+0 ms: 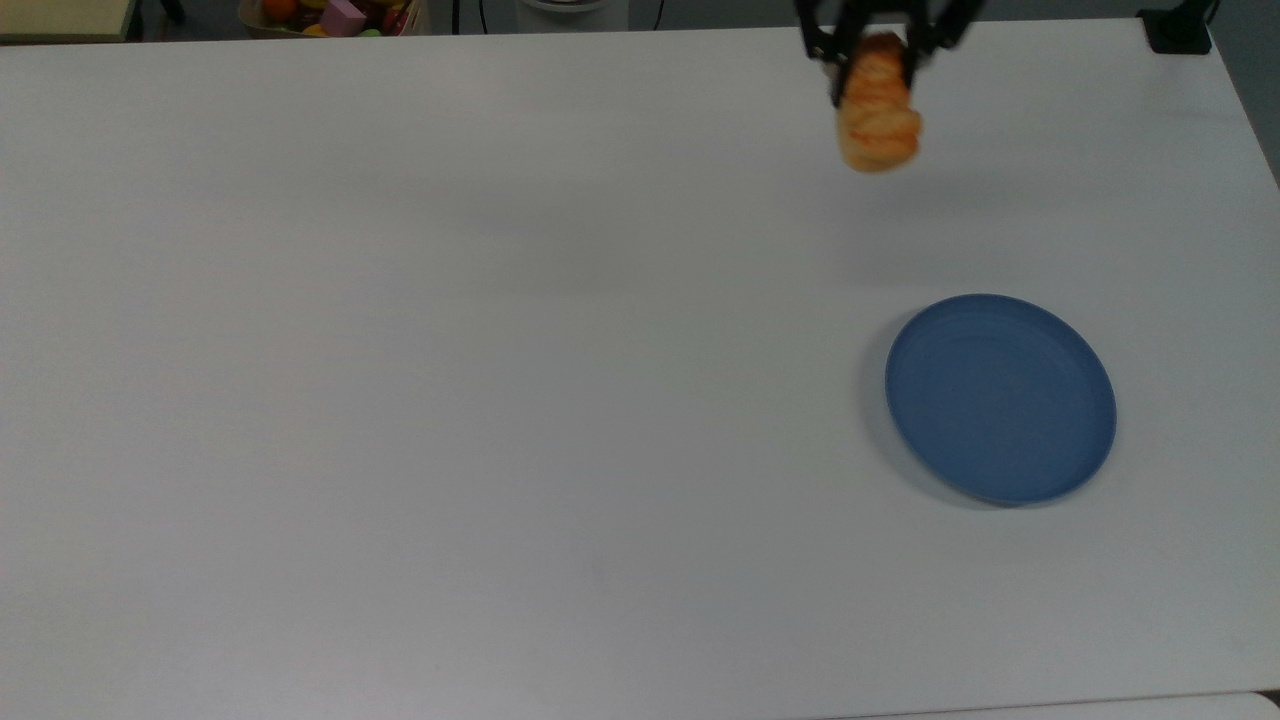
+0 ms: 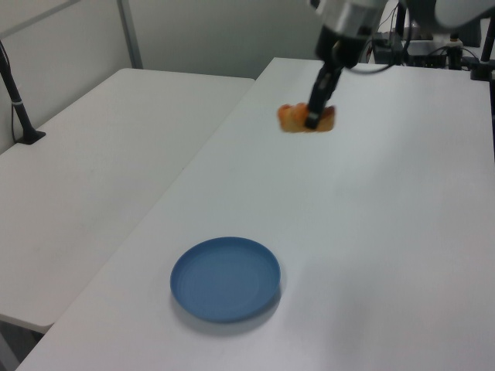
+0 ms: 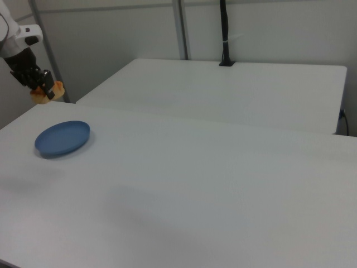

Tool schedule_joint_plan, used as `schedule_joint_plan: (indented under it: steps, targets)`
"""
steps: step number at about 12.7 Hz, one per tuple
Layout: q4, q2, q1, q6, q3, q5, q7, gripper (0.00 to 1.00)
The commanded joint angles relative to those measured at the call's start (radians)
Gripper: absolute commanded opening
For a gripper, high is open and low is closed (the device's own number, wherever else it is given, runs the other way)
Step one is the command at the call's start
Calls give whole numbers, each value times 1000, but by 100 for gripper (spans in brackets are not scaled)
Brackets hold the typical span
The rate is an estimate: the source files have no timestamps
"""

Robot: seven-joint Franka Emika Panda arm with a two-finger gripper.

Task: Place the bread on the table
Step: 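Lift the bread roll off the plate and carry it away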

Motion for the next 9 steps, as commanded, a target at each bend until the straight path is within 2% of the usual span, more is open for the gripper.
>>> schedule_joint_plan:
  steps: [1,4,7,9]
  targets:
    - [-182,-182,-100,-82,7,83,-152,48]
    - [-269,-274,-238,-217,7,109,-283,48]
    - [-381,-287,-367,-230,2,104,-482,48]
    - [-415,-284,-458,-222,-21,101,-594,48]
